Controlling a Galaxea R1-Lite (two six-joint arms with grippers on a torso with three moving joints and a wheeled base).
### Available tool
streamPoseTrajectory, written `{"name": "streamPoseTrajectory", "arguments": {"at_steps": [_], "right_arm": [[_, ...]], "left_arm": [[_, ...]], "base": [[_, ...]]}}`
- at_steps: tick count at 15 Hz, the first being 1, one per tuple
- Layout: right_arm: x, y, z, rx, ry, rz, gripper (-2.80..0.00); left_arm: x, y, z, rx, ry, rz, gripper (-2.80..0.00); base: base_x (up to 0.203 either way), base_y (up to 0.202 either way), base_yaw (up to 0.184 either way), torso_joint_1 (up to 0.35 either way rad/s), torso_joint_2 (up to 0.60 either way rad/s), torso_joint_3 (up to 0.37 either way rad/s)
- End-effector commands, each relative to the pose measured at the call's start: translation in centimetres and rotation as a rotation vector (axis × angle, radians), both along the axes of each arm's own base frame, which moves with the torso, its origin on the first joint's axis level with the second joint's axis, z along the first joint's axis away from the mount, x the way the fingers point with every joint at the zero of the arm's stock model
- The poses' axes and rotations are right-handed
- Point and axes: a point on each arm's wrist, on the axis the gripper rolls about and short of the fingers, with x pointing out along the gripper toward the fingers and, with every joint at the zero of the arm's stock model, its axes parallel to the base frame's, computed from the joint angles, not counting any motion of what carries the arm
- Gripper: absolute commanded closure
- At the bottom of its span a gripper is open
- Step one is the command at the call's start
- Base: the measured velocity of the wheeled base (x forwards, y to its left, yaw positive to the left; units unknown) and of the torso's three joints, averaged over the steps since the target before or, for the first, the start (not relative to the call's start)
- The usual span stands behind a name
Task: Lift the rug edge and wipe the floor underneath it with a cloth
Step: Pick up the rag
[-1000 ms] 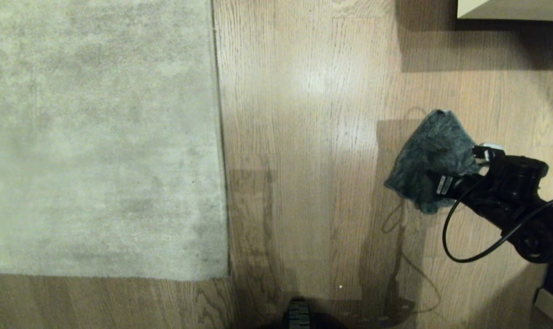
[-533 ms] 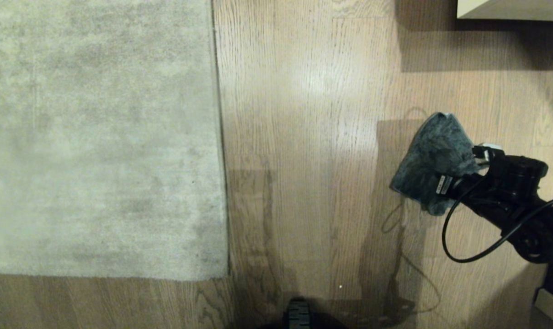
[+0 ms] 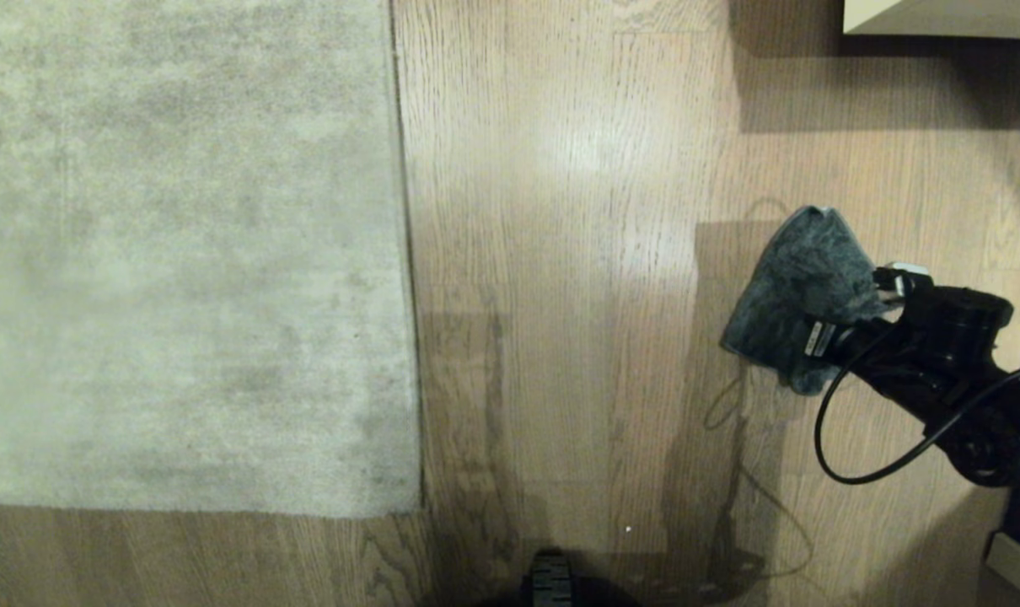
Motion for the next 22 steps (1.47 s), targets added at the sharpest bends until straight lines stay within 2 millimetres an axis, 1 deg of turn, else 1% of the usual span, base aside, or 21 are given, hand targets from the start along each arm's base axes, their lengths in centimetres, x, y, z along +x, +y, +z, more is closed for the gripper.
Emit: {"name": "streamPoseTrajectory", "arguments": {"at_steps": [1, 5, 8, 11, 15, 19, 22], "right_arm": [[0.0, 0.0, 0.1, 0.0, -0.008, 0.001, 0.0], [-0.6, 0.1, 0.7, -0.004, -0.024, 0.003, 0.0], [-2.1, 0.4, 1.9, -0.007, -0.047, 0.009, 0.0], [-4.3, 0.8, 3.4, -0.008, -0.074, 0.036, 0.0], [-7.2, 1.0, 5.8, -0.047, -0.146, 0.043, 0.0], [-11.3, 1.1, 7.7, -0.064, -0.235, 0.039, 0.0], [-14.4, 1.1, 8.0, -0.07, -0.263, 0.024, 0.0]], "left_arm": [[0.0, 0.0, 0.0, -0.001, 0.001, 0.0, 0.0], [0.0, 0.0, 0.0, -0.001, 0.001, 0.0, 0.0], [0.0, 0.0, 0.0, -0.001, 0.001, 0.0, 0.0], [0.0, 0.0, 0.0, -0.001, 0.001, 0.0, 0.0], [0.0, 0.0, 0.0, -0.001, 0.001, 0.001, 0.0], [0.0, 0.0, 0.0, -0.001, 0.001, 0.001, 0.0], [0.0, 0.0, 0.0, -0.001, 0.001, 0.0, 0.0]], "base": [[0.0, 0.0, 0.0, 0.0, 0.0, 0.0], [0.0, 0.0, 0.0, 0.0, 0.0, 0.0], [0.0, 0.0, 0.0, 0.0, 0.0, 0.0], [0.0, 0.0, 0.0, 0.0, 0.0, 0.0], [0.0, 0.0, 0.0, 0.0, 0.0, 0.0], [0.0, 0.0, 0.0, 0.0, 0.0, 0.0], [0.0, 0.0, 0.0, 0.0, 0.0, 0.0]]}}
